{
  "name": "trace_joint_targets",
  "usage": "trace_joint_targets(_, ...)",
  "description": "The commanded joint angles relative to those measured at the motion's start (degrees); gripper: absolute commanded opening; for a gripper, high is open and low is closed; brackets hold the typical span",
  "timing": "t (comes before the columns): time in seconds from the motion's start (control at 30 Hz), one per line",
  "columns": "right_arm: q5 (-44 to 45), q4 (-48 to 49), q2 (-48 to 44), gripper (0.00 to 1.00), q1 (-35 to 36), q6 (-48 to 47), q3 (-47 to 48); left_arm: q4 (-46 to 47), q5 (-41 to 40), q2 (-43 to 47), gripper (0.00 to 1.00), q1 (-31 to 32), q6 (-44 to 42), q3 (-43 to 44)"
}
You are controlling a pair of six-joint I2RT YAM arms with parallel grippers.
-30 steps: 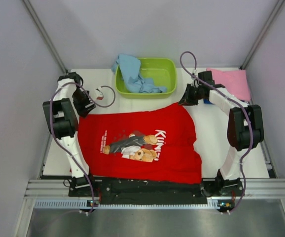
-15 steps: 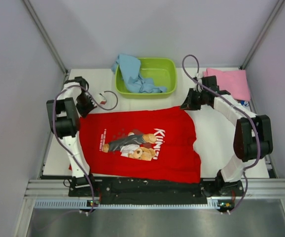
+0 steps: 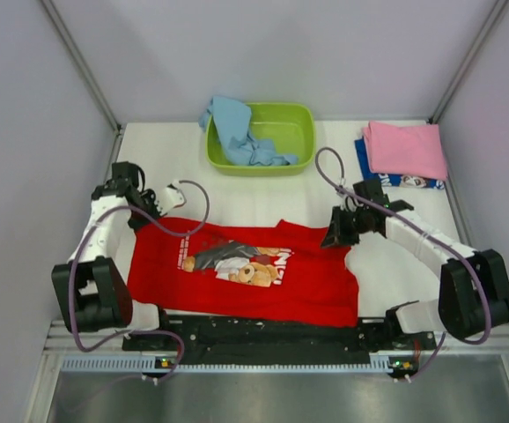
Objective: Fold and stack the t-shirts
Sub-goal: Fold the other side of the tshirt into a rectangle
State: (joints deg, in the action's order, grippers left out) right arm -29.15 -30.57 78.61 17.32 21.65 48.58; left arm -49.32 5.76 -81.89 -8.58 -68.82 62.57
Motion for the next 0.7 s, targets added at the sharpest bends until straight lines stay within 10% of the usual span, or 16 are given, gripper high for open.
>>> trace_joint_targets(0.0,3.5,-1.9,-5.0,0.00,0.7,4.2,-8.1,0.5,-0.7,3.6,0.00,-0.4,-3.5,-7.4)
trace_joint_targets(0.5,15.8,-1.7,-3.5,0.00,0.4,10.1,-13.2,6.9,-10.2,3.0,0.00,-2.7,-10.9,-15.8)
trace_joint_targets(0.67,14.5,-1.7,-3.8,0.00,0.5,9.9,-13.1,-4.2,-8.2,3.8,0.28,-2.8,-11.9,-13.4)
